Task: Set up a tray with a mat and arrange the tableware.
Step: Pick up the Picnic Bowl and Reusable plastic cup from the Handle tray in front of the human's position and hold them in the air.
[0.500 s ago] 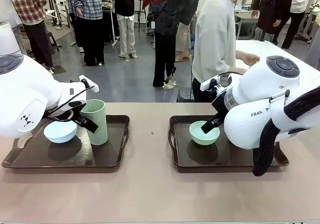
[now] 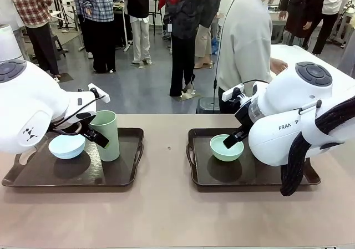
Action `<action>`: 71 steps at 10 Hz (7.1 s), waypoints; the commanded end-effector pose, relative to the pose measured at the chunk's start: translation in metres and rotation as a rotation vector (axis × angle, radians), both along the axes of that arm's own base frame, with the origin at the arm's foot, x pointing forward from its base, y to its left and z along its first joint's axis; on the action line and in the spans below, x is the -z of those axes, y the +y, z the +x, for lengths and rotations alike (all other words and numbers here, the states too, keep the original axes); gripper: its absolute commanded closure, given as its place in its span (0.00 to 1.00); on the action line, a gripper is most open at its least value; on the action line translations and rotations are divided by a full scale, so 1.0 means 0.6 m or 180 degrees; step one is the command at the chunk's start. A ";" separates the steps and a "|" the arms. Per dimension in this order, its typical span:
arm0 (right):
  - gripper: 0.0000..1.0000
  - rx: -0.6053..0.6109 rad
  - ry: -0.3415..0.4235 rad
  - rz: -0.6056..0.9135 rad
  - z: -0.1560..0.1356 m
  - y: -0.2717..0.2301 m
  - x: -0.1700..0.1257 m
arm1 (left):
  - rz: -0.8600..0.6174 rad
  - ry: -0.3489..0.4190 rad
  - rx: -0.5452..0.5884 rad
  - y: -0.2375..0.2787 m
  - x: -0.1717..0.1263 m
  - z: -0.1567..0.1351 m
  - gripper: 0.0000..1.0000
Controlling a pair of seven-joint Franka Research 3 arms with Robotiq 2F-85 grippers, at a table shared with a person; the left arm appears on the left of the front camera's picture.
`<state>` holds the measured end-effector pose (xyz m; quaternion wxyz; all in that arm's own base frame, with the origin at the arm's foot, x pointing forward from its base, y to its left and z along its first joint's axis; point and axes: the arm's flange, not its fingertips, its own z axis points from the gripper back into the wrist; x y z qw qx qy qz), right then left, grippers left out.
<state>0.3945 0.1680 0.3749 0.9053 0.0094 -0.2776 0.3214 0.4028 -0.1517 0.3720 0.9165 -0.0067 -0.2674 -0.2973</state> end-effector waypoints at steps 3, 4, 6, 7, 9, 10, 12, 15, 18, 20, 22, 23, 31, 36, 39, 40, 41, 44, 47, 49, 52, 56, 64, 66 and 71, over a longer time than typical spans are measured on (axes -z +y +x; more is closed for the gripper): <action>0.00 0.0005 0.0002 0.0005 0.000 0.000 0.000 | -0.0006 0.0002 -0.0007 0.002 0.000 0.001 0.00; 0.00 0.0005 0.0002 0.0005 0.000 0.000 0.000 | -0.0006 0.0002 -0.0007 0.002 0.000 0.001 0.00; 0.00 0.0005 0.0002 0.0005 0.000 0.000 0.000 | -0.0006 0.0002 -0.0007 0.002 0.000 0.001 0.00; 0.00 0.0005 0.0002 0.0005 0.000 0.000 0.000 | -0.0006 0.0002 -0.0007 0.002 0.000 0.001 0.00; 0.00 0.0005 0.0002 0.0005 0.000 0.000 0.000 | 0.0001 0.0000 0.0002 -0.001 0.000 0.000 0.00; 0.00 0.0000 0.0000 0.0000 0.000 0.000 0.000 | 0.0014 -0.0099 0.0285 0.013 -0.029 -0.047 0.00; 0.00 0.0223 0.0045 -0.0025 -0.066 0.017 -0.067 | 0.0373 -0.0218 0.0249 0.034 -0.087 -0.127 0.00; 0.00 0.0923 0.0334 -0.0269 -0.144 -0.024 -0.118 | 0.0347 0.0407 -0.0287 0.078 -0.139 -0.198 0.00; 0.00 0.1411 0.0503 -0.0654 -0.185 -0.122 -0.124 | -0.0024 0.0951 -0.0122 0.109 -0.130 -0.218 0.00; 0.00 0.1364 0.0665 0.0179 -0.166 -0.200 -0.150 | -0.0844 0.1001 -0.0150 0.154 -0.145 -0.184 0.00; 0.00 0.1748 0.0797 0.1115 -0.148 -0.336 -0.160 | -0.1561 0.0966 -0.0288 0.220 -0.163 -0.190 0.00; 0.00 0.1733 0.0777 0.1640 -0.164 -0.398 -0.167 | -0.2004 0.0925 -0.0344 0.265 -0.167 -0.200 0.00; 0.00 0.1962 0.0663 0.3289 -0.192 -0.620 -0.146 | -0.3183 0.0585 -0.0960 0.459 -0.223 -0.170 0.00; 0.00 0.1962 0.0663 0.3289 -0.192 -0.620 -0.146 | -0.3183 0.0585 -0.0960 0.459 -0.223 -0.170 0.00; 0.00 0.1962 0.0663 0.3289 -0.192 -0.620 -0.146 | -0.3183 0.0585 -0.0960 0.459 -0.223 -0.170 0.00; 0.00 0.1962 0.0663 0.3289 -0.192 -0.620 -0.146 | -0.3183 0.0585 -0.0960 0.459 -0.223 -0.170 0.00; 0.00 0.1962 0.0663 0.3289 -0.192 -0.620 -0.146 | -0.3183 0.0585 -0.0960 0.459 -0.223 -0.170 0.00; 0.00 0.1962 0.0663 0.3289 -0.192 -0.620 -0.146 | -0.3183 0.0585 -0.0960 0.459 -0.223 -0.170 0.00; 0.00 0.1962 0.0663 0.3289 -0.192 -0.620 -0.146 | -0.3183 0.0585 -0.0960 0.459 -0.223 -0.170 0.00; 0.00 0.1962 0.0663 0.3289 -0.192 -0.620 -0.146 | -0.3183 0.0585 -0.0960 0.459 -0.223 -0.170 0.00; 0.00 0.1962 0.0663 0.3289 -0.192 -0.620 -0.146 | -0.3183 0.0585 -0.0960 0.459 -0.223 -0.170 0.00; 0.00 0.1962 0.0663 0.3289 -0.192 -0.620 -0.146 | -0.3183 0.0585 -0.0960 0.459 -0.223 -0.170 0.00; 0.00 0.0860 0.0701 0.2939 -0.169 -0.588 -0.184 | -0.2550 0.0499 -0.0607 0.337 -0.330 -0.159 0.00; 0.00 0.0120 0.0647 0.2609 -0.125 -0.575 -0.191 | -0.2117 0.0561 -0.0255 0.214 -0.419 -0.155 0.00; 0.00 -0.1811 0.0928 0.2164 -0.041 -0.562 -0.154 | -0.1187 0.1090 0.0024 -0.040 -0.473 -0.153 0.00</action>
